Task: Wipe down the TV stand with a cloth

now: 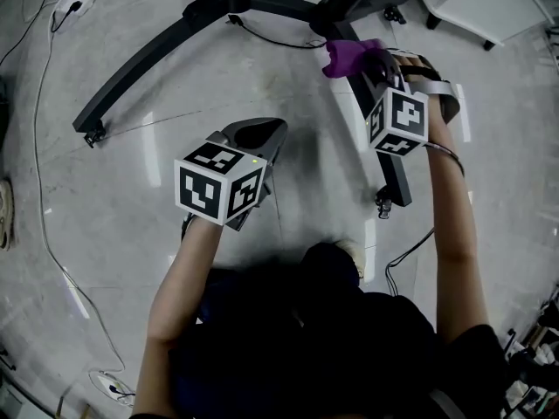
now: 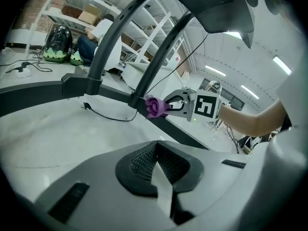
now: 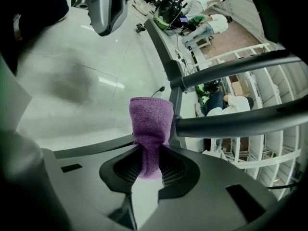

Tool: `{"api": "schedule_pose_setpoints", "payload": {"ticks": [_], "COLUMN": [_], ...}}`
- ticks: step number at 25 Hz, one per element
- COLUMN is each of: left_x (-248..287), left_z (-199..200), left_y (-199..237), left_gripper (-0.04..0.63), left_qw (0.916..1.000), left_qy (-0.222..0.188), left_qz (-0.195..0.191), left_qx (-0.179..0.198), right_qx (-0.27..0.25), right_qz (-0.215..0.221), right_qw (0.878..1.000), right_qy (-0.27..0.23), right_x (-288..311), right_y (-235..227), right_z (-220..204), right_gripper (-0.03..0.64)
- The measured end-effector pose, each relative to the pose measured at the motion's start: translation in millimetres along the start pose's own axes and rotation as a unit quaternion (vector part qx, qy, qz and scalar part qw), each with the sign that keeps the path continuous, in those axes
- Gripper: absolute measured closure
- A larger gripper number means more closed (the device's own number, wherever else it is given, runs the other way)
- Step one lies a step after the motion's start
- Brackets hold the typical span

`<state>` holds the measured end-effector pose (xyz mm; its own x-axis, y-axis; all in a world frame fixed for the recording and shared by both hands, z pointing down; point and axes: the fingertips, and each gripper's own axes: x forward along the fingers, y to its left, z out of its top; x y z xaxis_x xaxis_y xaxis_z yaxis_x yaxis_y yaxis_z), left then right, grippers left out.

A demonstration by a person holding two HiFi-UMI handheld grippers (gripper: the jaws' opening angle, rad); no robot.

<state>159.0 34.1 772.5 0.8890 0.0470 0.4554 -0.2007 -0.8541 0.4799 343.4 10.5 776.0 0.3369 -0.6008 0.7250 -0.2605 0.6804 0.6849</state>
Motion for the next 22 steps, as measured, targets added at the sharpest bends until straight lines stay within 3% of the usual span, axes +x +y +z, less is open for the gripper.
{"api": "schedule_pose_setpoints", "payload": {"ticks": [22], "left_x": [28.2], "left_z": [-16.5], "left_y": [-46.7], "left_gripper": [0.588], "left_qw": [0.9974], "left_qy": [0.028], "left_qz": [-0.064], "left_qx": [0.017], "right_qx": [-0.027], "right_qz": [0.037], "right_qw": [0.999], "right_qy": [0.007], "right_x": [-33.9], "right_y": [47.3], "right_z": [-21.1], "right_gripper": [0.515]}}
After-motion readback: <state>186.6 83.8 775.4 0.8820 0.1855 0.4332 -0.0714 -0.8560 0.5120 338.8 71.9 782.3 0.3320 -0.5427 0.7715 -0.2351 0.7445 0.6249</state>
